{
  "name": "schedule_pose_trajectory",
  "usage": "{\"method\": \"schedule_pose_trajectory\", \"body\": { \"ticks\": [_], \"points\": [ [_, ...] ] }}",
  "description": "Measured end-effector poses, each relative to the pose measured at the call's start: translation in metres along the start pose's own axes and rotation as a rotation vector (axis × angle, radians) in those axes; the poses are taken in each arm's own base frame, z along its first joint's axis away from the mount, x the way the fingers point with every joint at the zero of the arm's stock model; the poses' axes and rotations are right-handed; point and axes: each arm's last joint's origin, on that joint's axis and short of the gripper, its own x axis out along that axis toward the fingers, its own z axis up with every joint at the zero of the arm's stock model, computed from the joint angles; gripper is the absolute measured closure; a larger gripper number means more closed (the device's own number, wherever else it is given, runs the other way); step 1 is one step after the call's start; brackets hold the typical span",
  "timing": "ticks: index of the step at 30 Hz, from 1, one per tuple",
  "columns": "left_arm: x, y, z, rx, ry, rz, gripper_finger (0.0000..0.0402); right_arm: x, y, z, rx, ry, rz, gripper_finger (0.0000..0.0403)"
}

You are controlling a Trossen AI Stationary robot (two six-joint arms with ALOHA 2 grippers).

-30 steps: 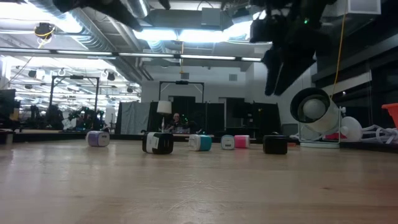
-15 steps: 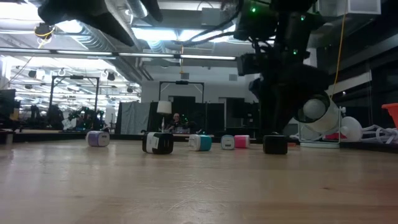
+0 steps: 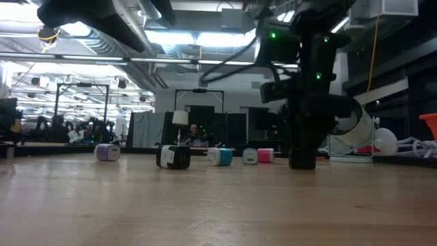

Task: Pick & Place Office items
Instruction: Put the right black charger adapter into the orange bin

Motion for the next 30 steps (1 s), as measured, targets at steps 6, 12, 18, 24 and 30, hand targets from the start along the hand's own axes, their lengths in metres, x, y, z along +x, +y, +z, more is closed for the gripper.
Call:
{"method": "schedule_pose_trajectory", "body": {
  "ticks": [6,12,18,24,30],
  "points": [
    [-0.003,0.000,-0.002,0.007,0.004,-0.006,0.0149,0.009,-0.005,-0.009,0.067,0.027,0.015,0.0143],
    [-0.002,0.000,-0.002,0.009,0.004,-0.006,0.0149,0.009,-0.005,-0.005,0.118,-0.012,0.035,0.0251],
    [-0.002,0.001,-0.002,0.020,0.003,-0.001,0.0149,0.009,-0.001,-0.002,0.148,-0.031,0.155,0.0254],
    [-0.003,0.002,-0.002,0.028,-0.004,0.003,0.0149,-0.005,0.005,0.001,0.172,-0.070,0.363,0.0254],
    [-0.004,0.002,-0.002,0.026,-0.017,-0.002,0.0149,-0.049,0.012,0.007,0.186,-0.229,0.634,0.0254]
  ]
}}
